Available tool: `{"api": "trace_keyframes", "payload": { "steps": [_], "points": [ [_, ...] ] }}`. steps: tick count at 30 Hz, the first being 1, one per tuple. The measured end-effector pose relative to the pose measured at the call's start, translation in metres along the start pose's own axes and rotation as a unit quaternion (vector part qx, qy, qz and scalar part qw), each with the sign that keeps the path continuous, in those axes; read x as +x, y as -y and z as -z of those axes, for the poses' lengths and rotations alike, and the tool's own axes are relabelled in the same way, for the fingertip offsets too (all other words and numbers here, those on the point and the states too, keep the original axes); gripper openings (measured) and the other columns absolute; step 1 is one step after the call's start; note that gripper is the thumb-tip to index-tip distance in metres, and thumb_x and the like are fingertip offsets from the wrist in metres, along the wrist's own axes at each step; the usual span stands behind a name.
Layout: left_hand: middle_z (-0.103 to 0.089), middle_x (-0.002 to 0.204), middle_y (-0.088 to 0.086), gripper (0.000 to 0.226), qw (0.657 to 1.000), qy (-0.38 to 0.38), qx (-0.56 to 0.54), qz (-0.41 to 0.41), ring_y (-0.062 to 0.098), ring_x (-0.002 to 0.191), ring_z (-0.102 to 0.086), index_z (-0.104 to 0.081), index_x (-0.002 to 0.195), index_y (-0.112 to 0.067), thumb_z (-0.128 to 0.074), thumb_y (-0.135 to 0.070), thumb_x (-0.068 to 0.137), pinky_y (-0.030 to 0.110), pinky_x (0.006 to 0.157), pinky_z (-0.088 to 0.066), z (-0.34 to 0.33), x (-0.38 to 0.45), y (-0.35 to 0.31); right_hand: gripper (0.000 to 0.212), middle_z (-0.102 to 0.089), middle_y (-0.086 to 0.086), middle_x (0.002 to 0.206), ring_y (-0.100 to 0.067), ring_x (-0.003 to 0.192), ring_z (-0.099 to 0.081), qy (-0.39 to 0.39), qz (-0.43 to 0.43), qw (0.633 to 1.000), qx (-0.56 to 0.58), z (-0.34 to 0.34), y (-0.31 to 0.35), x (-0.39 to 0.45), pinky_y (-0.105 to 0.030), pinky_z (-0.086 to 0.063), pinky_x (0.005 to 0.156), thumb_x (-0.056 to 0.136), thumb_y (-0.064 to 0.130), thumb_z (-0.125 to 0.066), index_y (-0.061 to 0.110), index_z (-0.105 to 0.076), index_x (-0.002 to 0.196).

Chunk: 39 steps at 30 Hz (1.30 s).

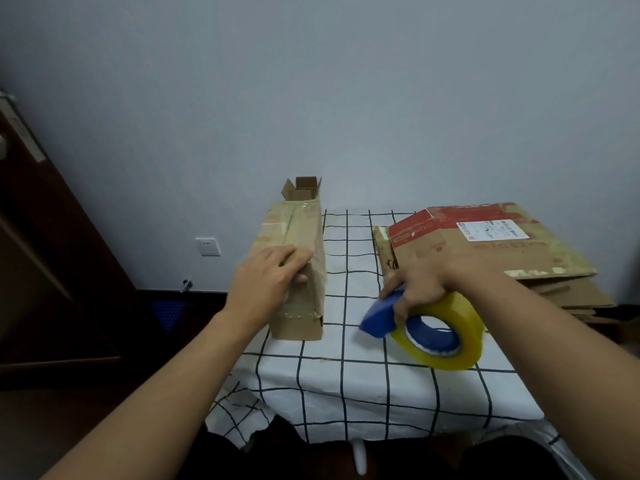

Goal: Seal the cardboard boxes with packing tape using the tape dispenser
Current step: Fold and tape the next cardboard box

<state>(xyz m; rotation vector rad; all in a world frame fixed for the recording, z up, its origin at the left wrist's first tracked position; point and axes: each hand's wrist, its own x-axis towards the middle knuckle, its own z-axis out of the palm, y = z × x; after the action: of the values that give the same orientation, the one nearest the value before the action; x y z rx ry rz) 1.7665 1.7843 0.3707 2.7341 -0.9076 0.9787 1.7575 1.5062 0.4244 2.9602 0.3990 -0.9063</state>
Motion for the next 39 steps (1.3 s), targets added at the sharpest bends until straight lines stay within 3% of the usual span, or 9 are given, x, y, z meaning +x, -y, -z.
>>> {"api": "trace_keyframes", "payload": {
  "steps": [3,7,10,13,18,23,32,39],
  "points": [
    [-0.069,0.11,0.015,0.037,1.0,-0.007,-0.004,-0.015,0.033,0.091,-0.067,-0.071,0.119,-0.016,-0.077,-0.019,0.083,0.039,0.067,-0.054,-0.001,0.0,0.001,0.07,-0.047,0.009,0.124,-0.015,0.104,-0.046,-0.13,0.0,0.986,0.103,-0.019,-0.019,0.005,-0.029,-0.037,0.081,0.081,0.058,-0.067,0.047,-0.041,0.145],
    [-0.066,0.119,0.01,0.043,1.0,0.019,-0.008,-0.004,0.031,0.103,-0.063,-0.065,0.128,-0.015,-0.072,-0.028,0.088,0.042,0.081,-0.053,-0.002,0.0,-0.002,0.074,-0.053,0.002,0.135,-0.016,0.102,-0.05,-0.27,-0.03,0.938,0.215,-0.04,-0.015,0.022,-0.031,-0.04,0.078,0.083,0.061,-0.064,0.044,-0.035,0.149],
    [-0.058,0.13,0.005,0.052,0.998,0.051,-0.035,0.028,0.028,0.117,-0.055,-0.056,0.134,-0.014,-0.066,-0.04,0.09,0.044,0.101,-0.043,-0.001,-0.001,-0.003,0.074,-0.051,0.001,0.138,-0.016,0.102,-0.048,-0.329,-0.05,0.888,0.318,-0.06,0.001,0.034,-0.036,-0.044,0.08,0.086,0.06,-0.063,0.041,-0.033,0.15],
    [-0.049,0.138,-0.002,0.061,0.993,0.082,-0.045,0.073,0.019,0.126,-0.044,-0.05,0.137,-0.021,-0.059,-0.057,0.088,0.04,0.11,-0.035,0.0,0.0,-0.008,0.075,-0.054,0.0,0.132,-0.02,0.1,-0.053,-0.361,-0.077,0.872,0.323,-0.079,0.022,0.045,-0.039,-0.049,0.076,0.087,0.06,-0.059,0.042,-0.026,0.152],
    [-0.053,0.135,0.007,0.054,0.994,0.068,-0.029,0.076,0.025,0.124,-0.049,-0.052,0.136,-0.018,-0.063,-0.044,0.09,0.042,0.107,-0.037,-0.001,-0.003,-0.021,0.071,-0.052,-0.006,0.133,-0.027,0.107,-0.057,-0.381,-0.112,0.872,0.286,-0.095,0.037,0.059,-0.035,-0.046,0.07,0.089,0.063,-0.05,0.048,-0.021,0.152],
    [-0.053,0.132,0.022,0.041,0.995,0.096,0.01,0.039,0.039,0.119,-0.05,-0.058,0.133,-0.028,-0.063,-0.032,0.092,0.05,0.101,-0.041,0.002,-0.004,-0.025,0.07,-0.053,-0.007,0.127,-0.027,0.104,-0.055,-0.373,-0.128,0.876,0.279,-0.097,0.037,0.063,-0.034,-0.039,0.067,0.088,0.065,-0.047,0.05,-0.02,0.151],
    [-0.024,0.155,0.021,0.044,0.98,0.195,0.05,0.007,0.037,0.143,-0.022,-0.046,0.139,-0.039,-0.045,-0.047,0.096,0.05,0.118,-0.015,0.007,0.0,-0.021,0.07,-0.052,-0.008,0.12,-0.028,0.102,-0.055,-0.362,-0.134,0.882,0.27,-0.093,0.041,0.064,-0.036,-0.046,0.072,0.089,0.063,-0.047,0.049,-0.02,0.152],
    [-0.012,0.159,0.022,0.049,0.968,0.237,0.079,0.007,0.04,0.147,-0.01,-0.036,0.142,-0.042,-0.043,-0.051,0.094,0.053,0.119,-0.007,0.004,-0.001,-0.022,0.07,-0.054,-0.006,0.115,-0.027,0.096,-0.055,-0.368,-0.129,0.879,0.276,-0.093,0.041,0.063,-0.035,-0.043,0.069,0.089,0.062,-0.047,0.048,-0.021,0.152]
  ]
}}
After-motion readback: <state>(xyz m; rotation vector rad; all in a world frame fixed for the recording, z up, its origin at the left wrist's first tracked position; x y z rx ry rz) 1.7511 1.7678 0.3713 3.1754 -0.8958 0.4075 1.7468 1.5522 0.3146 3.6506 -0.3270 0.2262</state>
